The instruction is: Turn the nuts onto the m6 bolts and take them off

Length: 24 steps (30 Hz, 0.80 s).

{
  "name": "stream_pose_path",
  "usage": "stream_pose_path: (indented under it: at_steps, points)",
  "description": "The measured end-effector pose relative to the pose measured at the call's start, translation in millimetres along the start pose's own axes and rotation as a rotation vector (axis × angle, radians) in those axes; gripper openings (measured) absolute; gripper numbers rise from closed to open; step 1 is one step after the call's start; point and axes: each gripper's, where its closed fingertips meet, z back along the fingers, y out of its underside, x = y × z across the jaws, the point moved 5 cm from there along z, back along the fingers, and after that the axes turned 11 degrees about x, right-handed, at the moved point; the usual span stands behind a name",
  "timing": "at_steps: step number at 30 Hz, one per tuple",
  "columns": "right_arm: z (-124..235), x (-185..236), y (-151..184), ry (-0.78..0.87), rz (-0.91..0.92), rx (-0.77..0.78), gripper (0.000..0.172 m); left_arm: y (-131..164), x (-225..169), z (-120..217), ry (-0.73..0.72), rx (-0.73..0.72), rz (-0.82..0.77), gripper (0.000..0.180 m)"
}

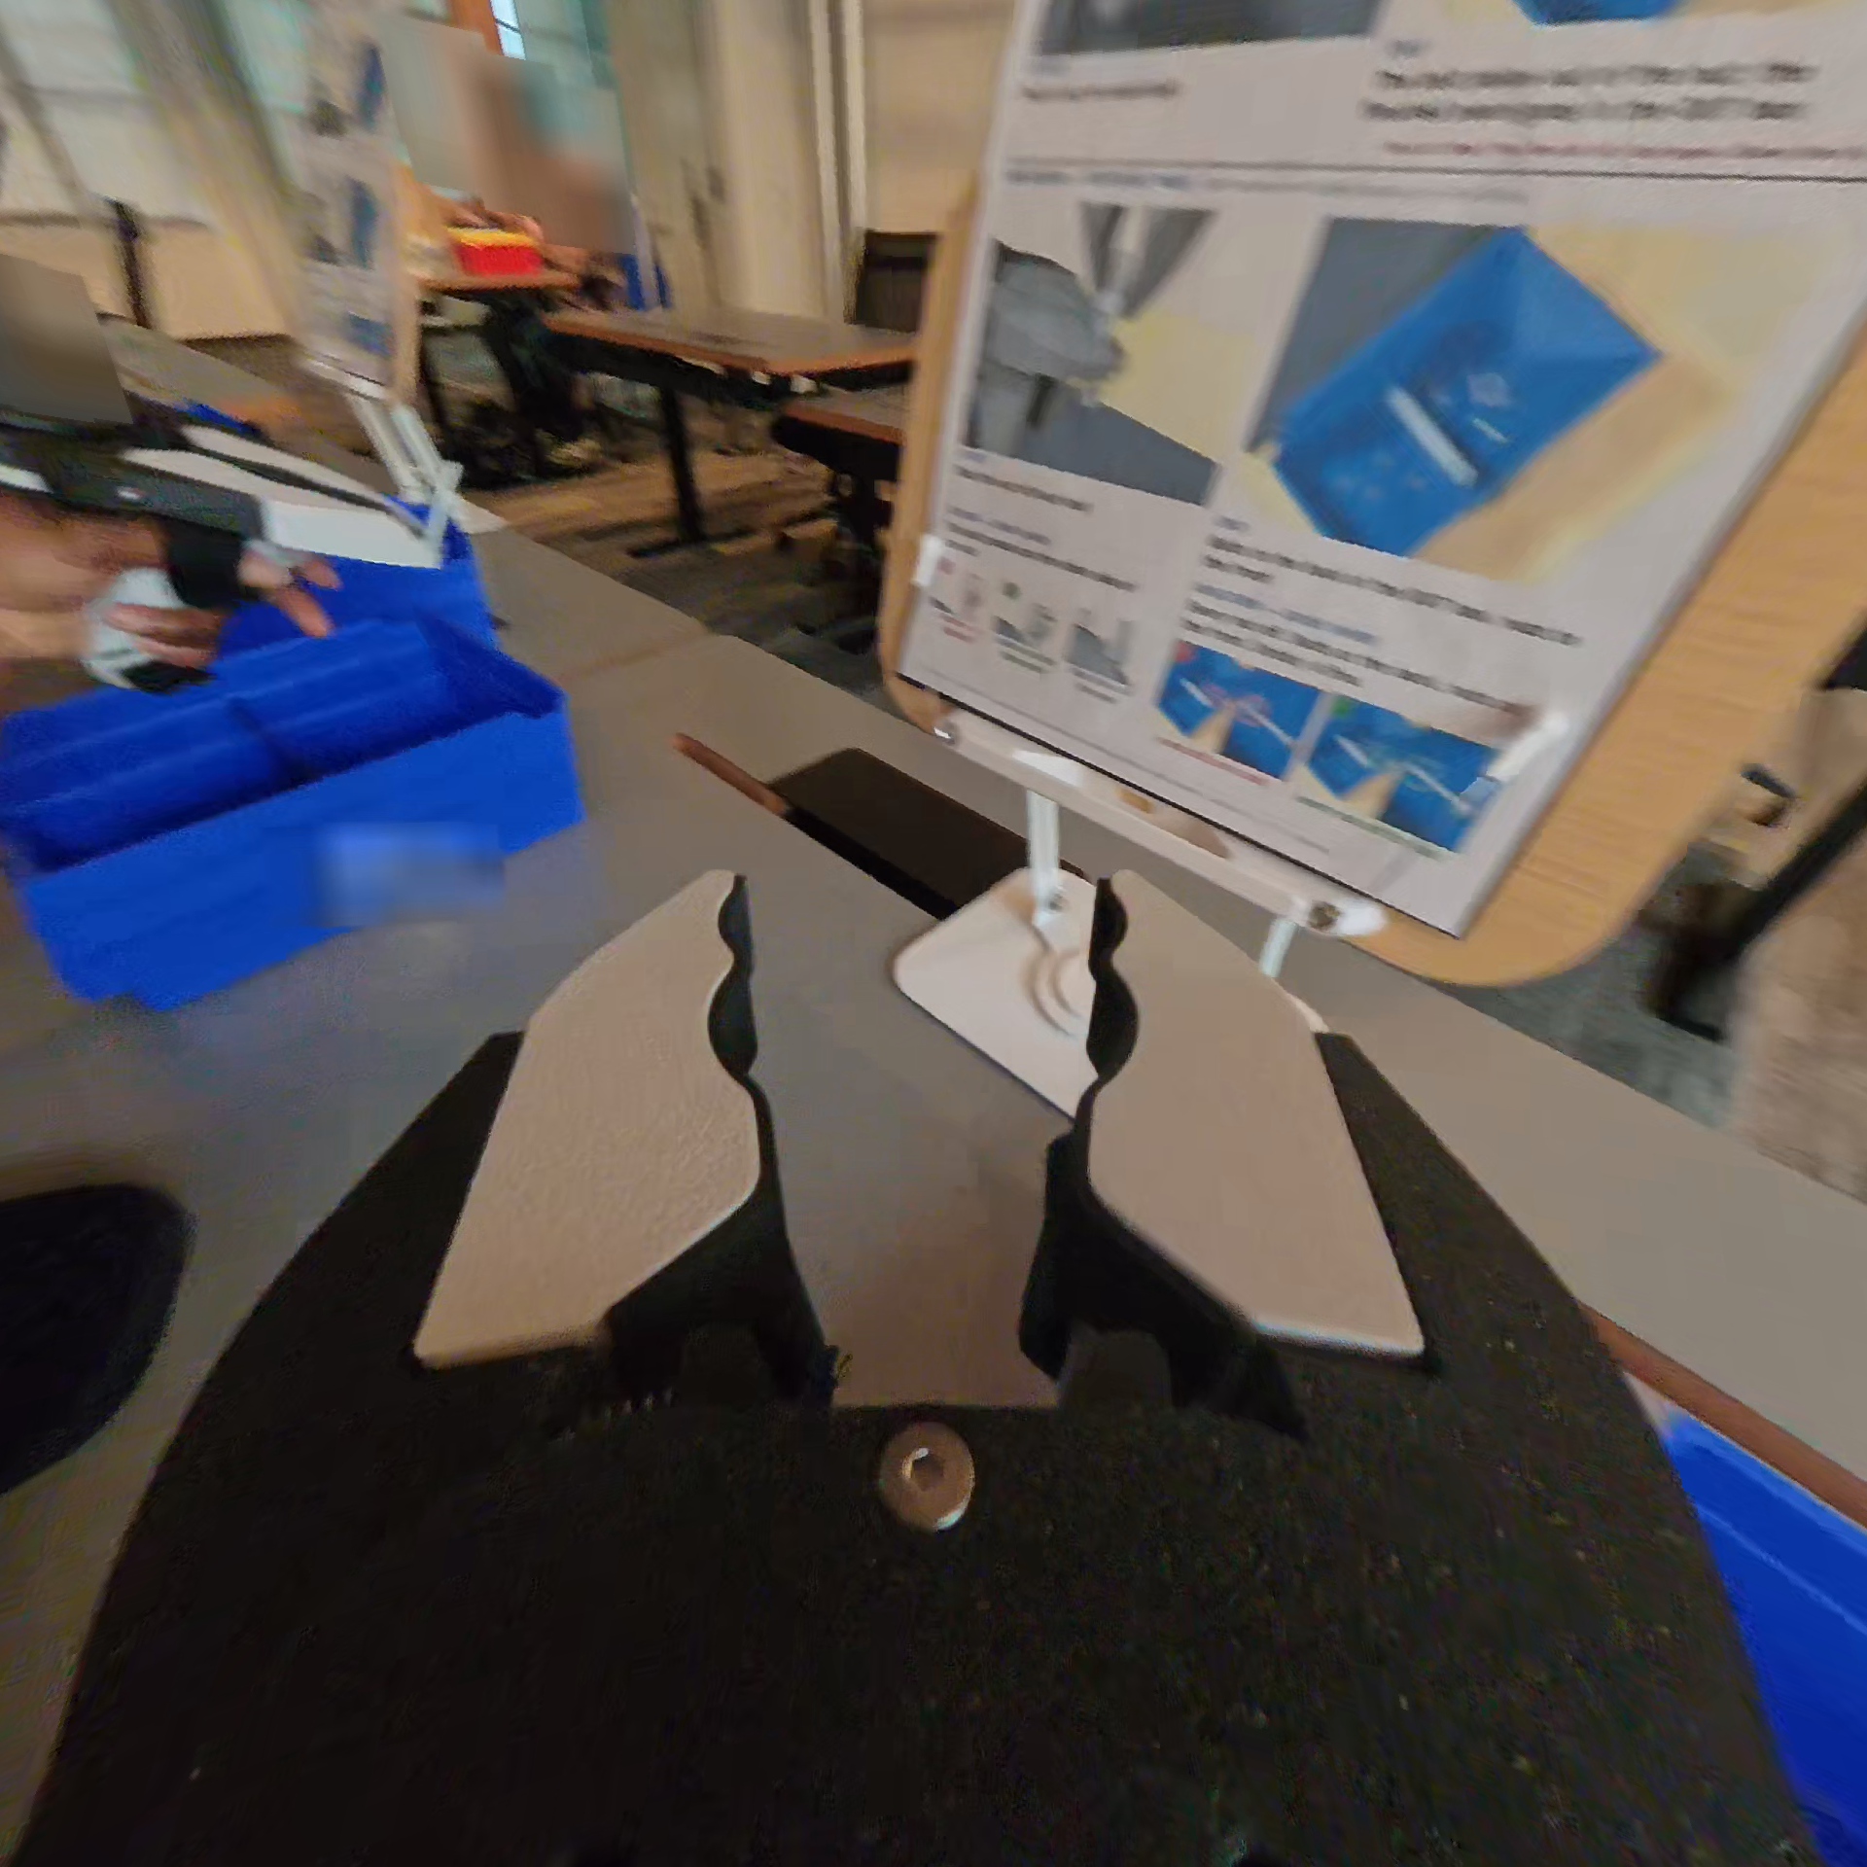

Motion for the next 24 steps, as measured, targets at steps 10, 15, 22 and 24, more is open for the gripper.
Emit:
stream_pose_path:
  at_steps: [10, 15, 22, 24]
  points:
    - [-15.8, 89.9, -25.4, -0.416, 0.075, -0.12, 0.059, -36.6, -147.4, 2.8, 0.433, -0.251, -0.269, 0.008]
    - [-17.8, 111.8, -32.7, -0.519, 0.045, -0.175, 0.055, -33.0, -187.8, 7.9, 0.569, -0.281, -0.346, 0.008]
    - [-16.0, 107.0, -29.4, -0.529, 0.04, -0.14, 0.05, -18.5, -216.0, -0.6, 0.599, -0.182, -0.366, 0.009]
    - [-18.1, 104.7, -26.0, -0.533, 0.043, -0.111, 0.054, -13.4, -219.8, -3.7, 0.585, -0.147, -0.35, 0.009]
